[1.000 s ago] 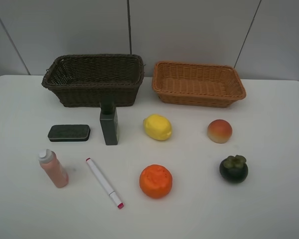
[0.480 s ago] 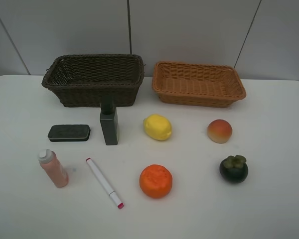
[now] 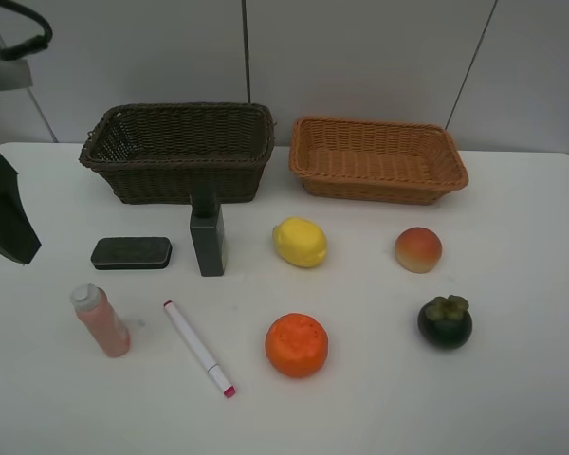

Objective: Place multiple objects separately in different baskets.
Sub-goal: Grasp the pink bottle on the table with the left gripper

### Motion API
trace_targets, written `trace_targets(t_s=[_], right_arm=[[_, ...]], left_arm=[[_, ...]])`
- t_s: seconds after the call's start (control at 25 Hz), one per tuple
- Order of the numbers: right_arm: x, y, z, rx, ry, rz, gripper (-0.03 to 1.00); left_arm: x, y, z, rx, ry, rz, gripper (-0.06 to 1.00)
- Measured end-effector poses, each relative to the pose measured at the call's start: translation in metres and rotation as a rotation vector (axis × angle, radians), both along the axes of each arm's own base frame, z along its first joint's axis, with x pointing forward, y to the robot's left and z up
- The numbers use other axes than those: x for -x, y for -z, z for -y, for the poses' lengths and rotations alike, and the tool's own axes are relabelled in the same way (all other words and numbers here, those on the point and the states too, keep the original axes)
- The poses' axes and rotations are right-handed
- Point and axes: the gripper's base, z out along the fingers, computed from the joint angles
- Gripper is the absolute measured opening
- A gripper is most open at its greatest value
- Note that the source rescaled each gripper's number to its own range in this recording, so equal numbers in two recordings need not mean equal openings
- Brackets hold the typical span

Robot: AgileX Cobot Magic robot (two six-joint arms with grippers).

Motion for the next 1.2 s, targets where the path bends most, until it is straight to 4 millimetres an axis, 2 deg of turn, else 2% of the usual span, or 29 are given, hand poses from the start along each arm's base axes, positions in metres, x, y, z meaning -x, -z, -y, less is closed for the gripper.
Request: trace_targets(t_s=[0.32,0.48,0.72,0.96,1.2], right_arm=[[0.000,0.000,0.000,0.000,0.000,0.000,0.84],[0.000,0.000,0.000,0.001,0.001,0.000,0.84],[0.000,0.000,0.000,0.001,0.001,0.000,0.84],[0.000,0.000,0.000,0.001,0.001,0.000,0.84],[0.000,0.000,0.000,0.001,0.001,0.000,0.84]], left_arm=[[-0.016,0.038,0.048,-0.028,0.066,-0.177,1.00],[-0.020,0.052,0.062,-0.040,0.033,-0.215,1.00],[-0.025,0.067,0.061,-0.089,-0.011,-0.226,1.00],[-0.020,0.083,0.056,-0.112,-0.037,-0.206,1.00],[-0.022,0.095,0.054,-0.100,-0.068,-0.125,1.00]])
